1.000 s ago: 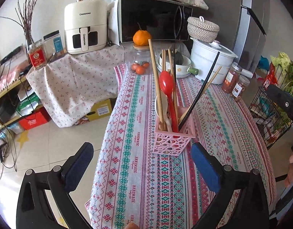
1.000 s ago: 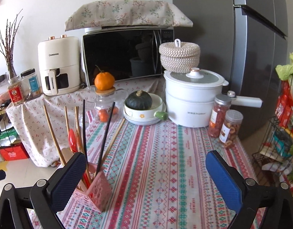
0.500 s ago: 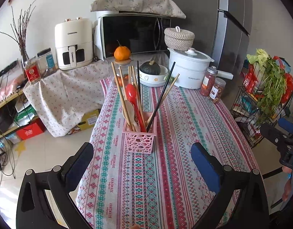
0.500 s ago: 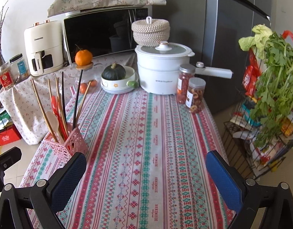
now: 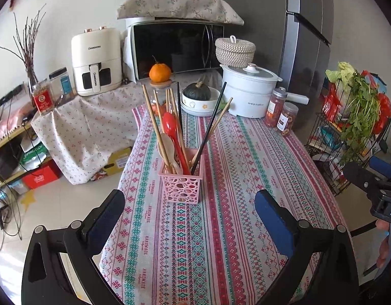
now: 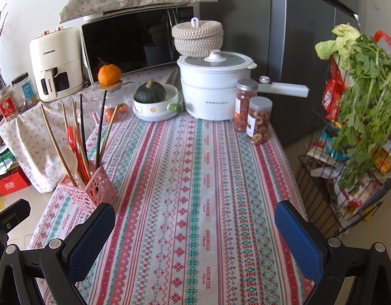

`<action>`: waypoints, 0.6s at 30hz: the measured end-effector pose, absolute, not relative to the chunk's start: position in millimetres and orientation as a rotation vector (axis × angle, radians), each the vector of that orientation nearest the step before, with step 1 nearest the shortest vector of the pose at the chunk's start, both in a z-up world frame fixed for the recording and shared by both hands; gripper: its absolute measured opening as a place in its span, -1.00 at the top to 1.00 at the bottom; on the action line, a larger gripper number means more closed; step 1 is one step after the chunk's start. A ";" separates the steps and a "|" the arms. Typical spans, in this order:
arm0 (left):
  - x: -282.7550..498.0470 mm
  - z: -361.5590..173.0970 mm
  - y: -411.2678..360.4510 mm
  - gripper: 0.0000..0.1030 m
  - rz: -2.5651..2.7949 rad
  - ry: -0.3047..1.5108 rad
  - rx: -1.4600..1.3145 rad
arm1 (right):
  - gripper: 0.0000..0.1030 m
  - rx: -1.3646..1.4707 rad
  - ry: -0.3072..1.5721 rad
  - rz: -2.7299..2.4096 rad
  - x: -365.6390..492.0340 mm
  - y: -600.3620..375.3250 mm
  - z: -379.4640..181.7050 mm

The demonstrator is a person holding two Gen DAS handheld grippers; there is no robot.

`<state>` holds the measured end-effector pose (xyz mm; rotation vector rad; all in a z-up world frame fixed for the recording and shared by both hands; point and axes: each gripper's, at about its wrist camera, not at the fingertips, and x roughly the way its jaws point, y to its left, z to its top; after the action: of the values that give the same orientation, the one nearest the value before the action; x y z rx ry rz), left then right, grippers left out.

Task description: Organize utensils

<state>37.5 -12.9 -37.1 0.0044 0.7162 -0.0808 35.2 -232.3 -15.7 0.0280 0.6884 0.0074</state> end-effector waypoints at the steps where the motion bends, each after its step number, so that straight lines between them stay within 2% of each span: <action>1: 37.9 -37.4 -11.8 -1.00 -0.080 0.716 0.003 | -0.99 0.026 0.690 0.009 35.6 -231.5 -16.3; 18: 38.1 -38.8 -10.3 -1.00 -0.075 0.713 0.003 | -0.99 0.031 0.697 0.007 36.4 -228.8 -17.9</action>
<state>38.1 -10.3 -38.8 0.0032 0.7134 -0.0750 36.4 -228.8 -17.9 0.0307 0.6974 0.0066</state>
